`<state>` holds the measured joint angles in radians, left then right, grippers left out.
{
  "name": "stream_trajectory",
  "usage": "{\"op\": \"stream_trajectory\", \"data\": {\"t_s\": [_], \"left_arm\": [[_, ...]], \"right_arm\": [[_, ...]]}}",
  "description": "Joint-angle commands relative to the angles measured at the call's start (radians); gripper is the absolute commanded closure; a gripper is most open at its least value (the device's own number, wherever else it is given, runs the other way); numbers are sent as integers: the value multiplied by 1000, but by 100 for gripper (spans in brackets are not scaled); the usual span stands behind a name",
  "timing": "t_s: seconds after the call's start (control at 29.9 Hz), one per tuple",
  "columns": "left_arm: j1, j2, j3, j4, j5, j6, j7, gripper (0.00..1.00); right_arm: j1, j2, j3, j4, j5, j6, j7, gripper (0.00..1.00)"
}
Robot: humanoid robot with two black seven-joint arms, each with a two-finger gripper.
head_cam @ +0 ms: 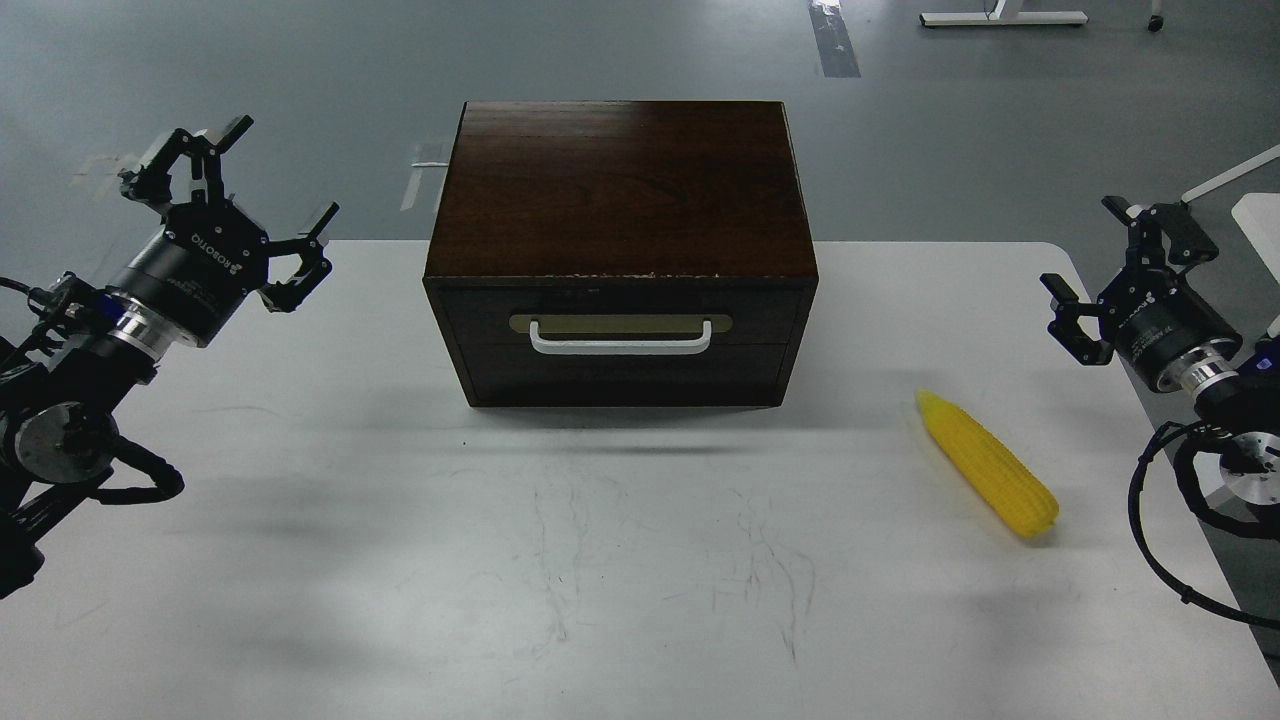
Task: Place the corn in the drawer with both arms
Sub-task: 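Move the left gripper toward the drawer's white handle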
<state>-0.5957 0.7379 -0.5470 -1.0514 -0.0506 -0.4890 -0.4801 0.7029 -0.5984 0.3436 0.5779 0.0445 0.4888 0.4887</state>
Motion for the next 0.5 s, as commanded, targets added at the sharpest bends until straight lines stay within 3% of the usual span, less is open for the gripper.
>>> {"op": "stream_trajectory", "data": {"t_s": [0.0, 0.47], "left_arm": [[10, -12, 1, 4, 0, 0, 0, 2], [-6, 32, -27, 27, 14, 0, 1, 2]], "right_arm": [[-3, -3, 0, -3, 0, 0, 0, 0], [-3, -3, 0, -6, 0, 0, 0, 0]]}}
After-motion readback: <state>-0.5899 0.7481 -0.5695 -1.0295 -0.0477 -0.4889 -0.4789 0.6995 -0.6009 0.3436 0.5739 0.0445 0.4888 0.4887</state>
